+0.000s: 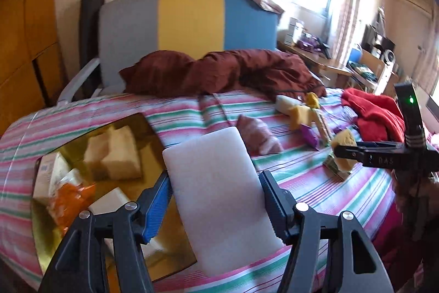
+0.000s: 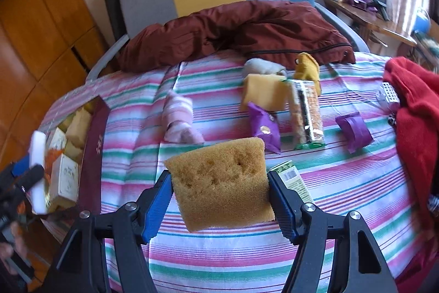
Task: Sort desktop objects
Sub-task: 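Carry both sponges to the gold tray and open both grippers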
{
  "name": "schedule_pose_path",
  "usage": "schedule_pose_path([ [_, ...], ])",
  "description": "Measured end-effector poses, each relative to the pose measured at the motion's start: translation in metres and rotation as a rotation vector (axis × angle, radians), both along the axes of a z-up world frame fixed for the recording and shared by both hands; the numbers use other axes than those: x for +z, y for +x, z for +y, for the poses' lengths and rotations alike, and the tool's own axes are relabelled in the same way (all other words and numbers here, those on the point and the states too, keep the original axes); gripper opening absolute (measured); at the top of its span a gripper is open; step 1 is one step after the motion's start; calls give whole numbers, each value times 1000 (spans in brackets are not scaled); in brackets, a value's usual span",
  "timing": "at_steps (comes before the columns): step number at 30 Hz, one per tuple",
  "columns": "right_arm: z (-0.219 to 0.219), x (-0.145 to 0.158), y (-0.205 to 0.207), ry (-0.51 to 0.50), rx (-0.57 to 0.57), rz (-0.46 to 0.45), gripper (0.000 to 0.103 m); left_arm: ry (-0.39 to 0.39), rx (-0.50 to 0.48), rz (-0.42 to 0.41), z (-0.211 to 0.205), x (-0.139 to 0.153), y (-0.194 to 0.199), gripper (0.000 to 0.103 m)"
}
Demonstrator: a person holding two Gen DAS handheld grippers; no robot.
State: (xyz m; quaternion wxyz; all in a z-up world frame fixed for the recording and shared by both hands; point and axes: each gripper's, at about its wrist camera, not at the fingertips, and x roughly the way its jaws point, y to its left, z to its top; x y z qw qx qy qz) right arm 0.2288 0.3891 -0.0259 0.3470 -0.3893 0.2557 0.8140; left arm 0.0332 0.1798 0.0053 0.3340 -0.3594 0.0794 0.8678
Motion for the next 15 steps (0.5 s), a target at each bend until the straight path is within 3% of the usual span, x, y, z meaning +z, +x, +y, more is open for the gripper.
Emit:
schedule_pose_path([
  [6, -15, 4, -12, 16, 57, -16, 70, 20, 99, -22, -49, -2, -11, 65],
  [15, -71, 25, -62, -22, 240, 107, 70, 25, 295, -36, -130, -10, -34, 65],
])
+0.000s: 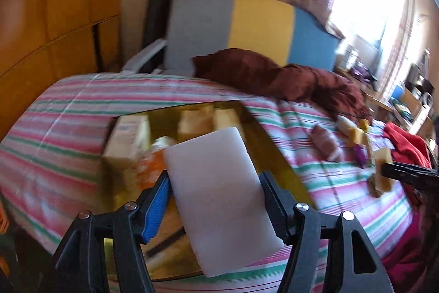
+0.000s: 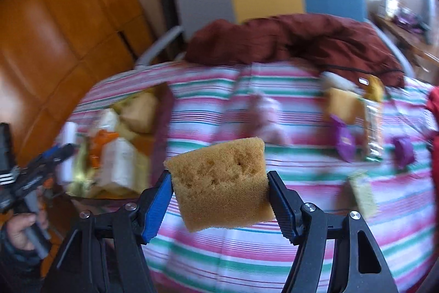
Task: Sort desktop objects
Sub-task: 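Carry both sponges to the gold tray and open both grippers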
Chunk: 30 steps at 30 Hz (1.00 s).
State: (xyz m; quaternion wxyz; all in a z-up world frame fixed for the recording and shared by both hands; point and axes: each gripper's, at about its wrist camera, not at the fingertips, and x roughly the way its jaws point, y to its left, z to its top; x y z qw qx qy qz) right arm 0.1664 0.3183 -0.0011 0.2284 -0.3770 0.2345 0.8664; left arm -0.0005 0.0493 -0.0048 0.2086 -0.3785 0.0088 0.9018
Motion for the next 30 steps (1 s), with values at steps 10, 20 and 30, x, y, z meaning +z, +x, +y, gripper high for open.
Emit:
schedule_pose_path([
  [10, -74, 4, -100, -42, 252, 61, 69, -24, 126, -53, -47, -25, -19, 67],
  [20, -116, -1, -165, -172, 385, 122, 87, 29, 153, -144, -65, -42, -23, 83],
  [30, -97, -19, -142, -178, 298, 66, 90, 75, 208, -94, -78, -29, -21, 84],
])
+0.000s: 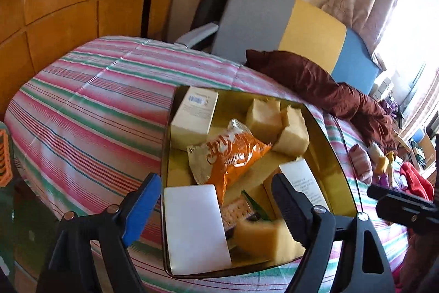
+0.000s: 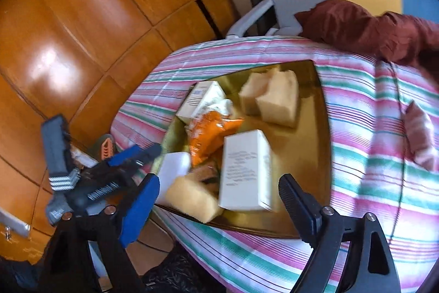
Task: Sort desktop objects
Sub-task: 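Carry both sponges to the gold tray and open both grippers, then move both grippers back over the items on the bedspread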
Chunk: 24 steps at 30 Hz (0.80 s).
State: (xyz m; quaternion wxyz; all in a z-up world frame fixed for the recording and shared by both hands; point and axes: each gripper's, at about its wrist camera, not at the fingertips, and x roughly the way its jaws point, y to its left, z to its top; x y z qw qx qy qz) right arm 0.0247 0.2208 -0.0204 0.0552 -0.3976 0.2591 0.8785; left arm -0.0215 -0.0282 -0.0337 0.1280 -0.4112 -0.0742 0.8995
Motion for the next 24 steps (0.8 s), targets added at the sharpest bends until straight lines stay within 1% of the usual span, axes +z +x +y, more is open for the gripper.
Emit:
schedule_pose_path([
  [5, 15, -5, 20, 20, -61, -25, 91, -43, 0, 29, 7, 10, 3, 84],
  [12, 31, -4, 47, 87, -123, -57, 92, -79, -50, 65, 26, 22, 11, 83],
  [19, 46, 7, 69, 181, -170, -80, 92, -110, -127, 85, 53, 29, 21, 83],
  [24, 59, 15, 82, 247, -206, -108, 92, -155, -197, 117, 78, 34, 31, 83],
])
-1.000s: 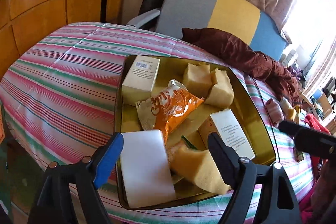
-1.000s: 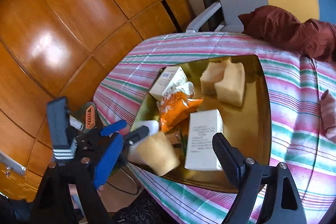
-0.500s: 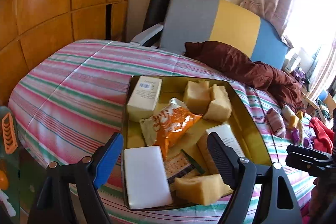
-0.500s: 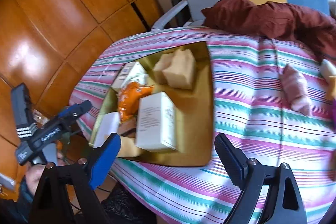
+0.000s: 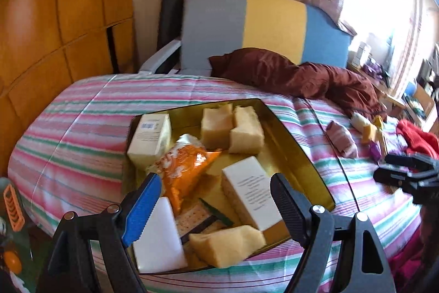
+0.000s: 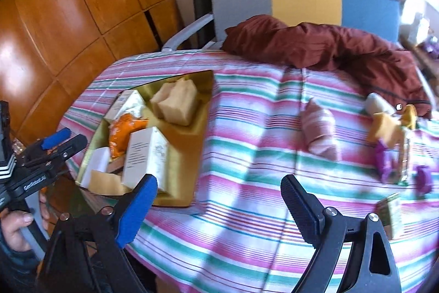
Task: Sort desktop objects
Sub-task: 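Move both grippers back over the items on the bedspread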
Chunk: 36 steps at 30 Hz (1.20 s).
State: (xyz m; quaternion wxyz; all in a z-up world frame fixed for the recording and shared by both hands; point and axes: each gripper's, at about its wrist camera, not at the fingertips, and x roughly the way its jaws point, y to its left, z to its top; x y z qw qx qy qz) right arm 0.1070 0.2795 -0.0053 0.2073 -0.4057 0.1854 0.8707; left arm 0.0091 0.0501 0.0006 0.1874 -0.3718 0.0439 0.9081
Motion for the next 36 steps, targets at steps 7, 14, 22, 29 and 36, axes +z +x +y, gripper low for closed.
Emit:
schedule_pose_path([
  [7, 26, 9, 27, 35, -71, -20, 92, -27, -98, 33, 33, 5, 10, 83],
  [14, 60, 11, 62, 52, -173, -60, 92, -40, -179, 35, 65, 5, 14, 83],
  [22, 115, 6, 111, 12, -347, -96, 92, -45, -260, 16, 95, 1, 17, 83],
  [29, 160, -11, 159, -72, -540, -105, 92, -47, -311, -21, 115, -7, 20, 83],
  [36, 177, -40, 168, -198, -575, -123, 92, -30, -362, -84, 135, -14, 19, 83],
])
